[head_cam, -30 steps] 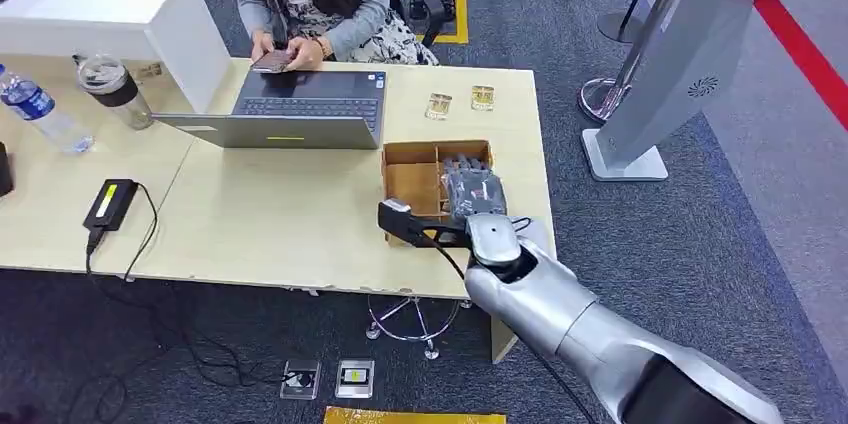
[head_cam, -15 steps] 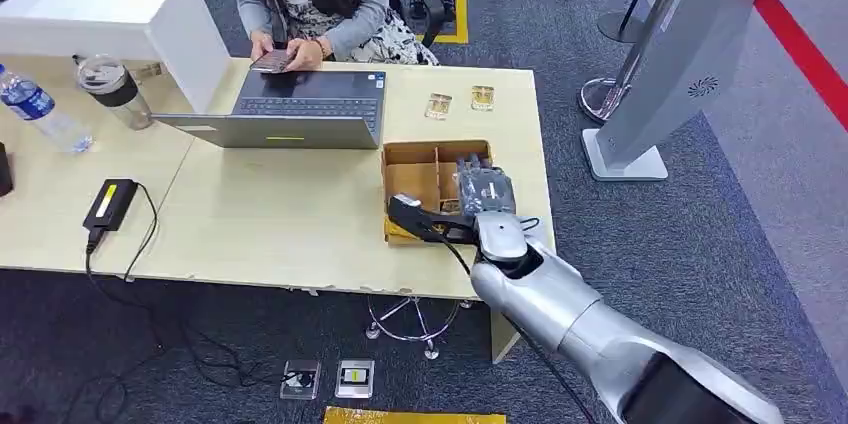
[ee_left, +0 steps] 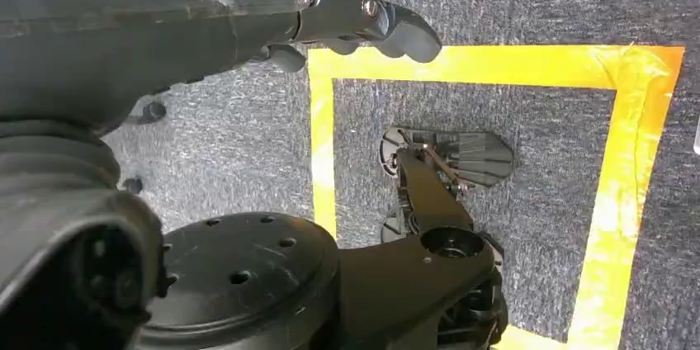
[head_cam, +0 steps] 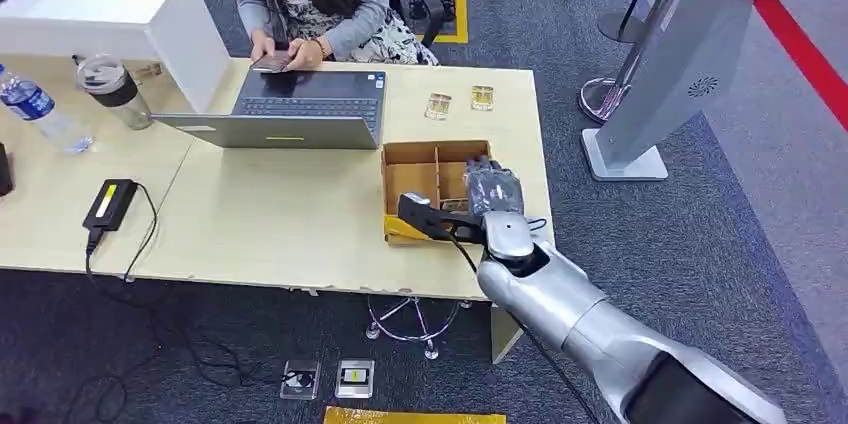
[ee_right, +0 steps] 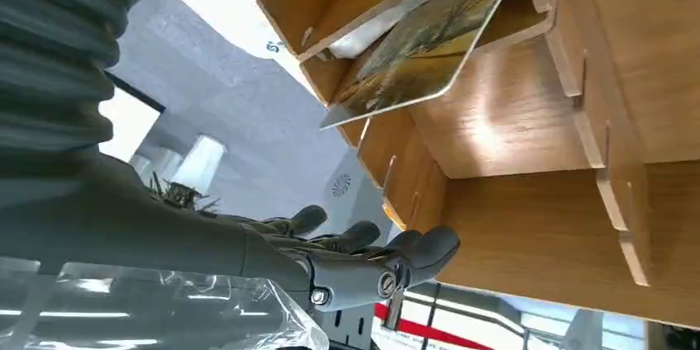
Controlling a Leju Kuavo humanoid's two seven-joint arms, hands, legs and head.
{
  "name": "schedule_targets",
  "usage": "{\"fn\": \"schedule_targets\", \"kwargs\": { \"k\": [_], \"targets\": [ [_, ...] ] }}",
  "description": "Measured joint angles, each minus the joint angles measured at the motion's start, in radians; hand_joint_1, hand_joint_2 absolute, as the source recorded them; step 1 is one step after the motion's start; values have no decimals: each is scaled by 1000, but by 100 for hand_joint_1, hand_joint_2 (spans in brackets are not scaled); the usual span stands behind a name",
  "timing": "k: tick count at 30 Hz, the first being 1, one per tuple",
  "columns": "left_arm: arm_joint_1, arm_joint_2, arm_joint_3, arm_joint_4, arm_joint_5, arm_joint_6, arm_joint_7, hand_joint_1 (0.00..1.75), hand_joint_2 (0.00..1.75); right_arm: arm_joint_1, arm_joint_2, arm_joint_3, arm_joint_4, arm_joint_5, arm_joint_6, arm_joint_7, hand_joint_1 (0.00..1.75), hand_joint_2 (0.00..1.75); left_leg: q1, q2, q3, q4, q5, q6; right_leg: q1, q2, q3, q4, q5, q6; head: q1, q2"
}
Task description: Pass the card to the sensor for recognition and then transmit it.
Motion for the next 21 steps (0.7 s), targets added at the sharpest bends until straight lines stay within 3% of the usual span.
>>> {"fn": "schedule_targets", "kwargs": {
  "k": [1,2,3,9,11,12,21],
  "targets": [
    [0,0,0,0,0,0,0,0,0,0,0,0,2,0,0,0,155,175,0,0,0,0,0,0,0,0,0,0,0,0,0,0],
    [0,0,0,0,0,-1,0,0,0,0,-1,-1,3,0,0,0,155,175,0,0,0,0,0,0,0,0,0,0,0,0,0,0],
    [0,0,0,0,-1,-2,0,0,0,0,-2,-2,4,0,0,0,175,175,0,0,0,0,0,0,0,0,0,0,0,0,0,0],
    [0,0,0,0,-8,-6,-2,0,0,2,-6,-4,4,-6,0,-7,175,175,0,0,0,0,0,0,0,0,0,0,0,0,0,0],
    [0,0,0,0,-9,-7,-3,0,0,2,-8,-8,4,-6,0,-11,145,175,0,0,0,0,0,0,0,0,0,0,0,0,0,0],
    [0,0,0,0,-10,-8,-3,0,0,3,-9,-9,4,-6,-1,-13,2,175,0,0,0,0,0,0,0,0,0,0,0,0,0,0],
    [0,0,0,0,-14,-15,-4,0,0,10,-13,-19,4,-6,0,-25,0,175,0,0,0,0,0,0,0,0,0,0,0,0,0,0]
  ]
}}
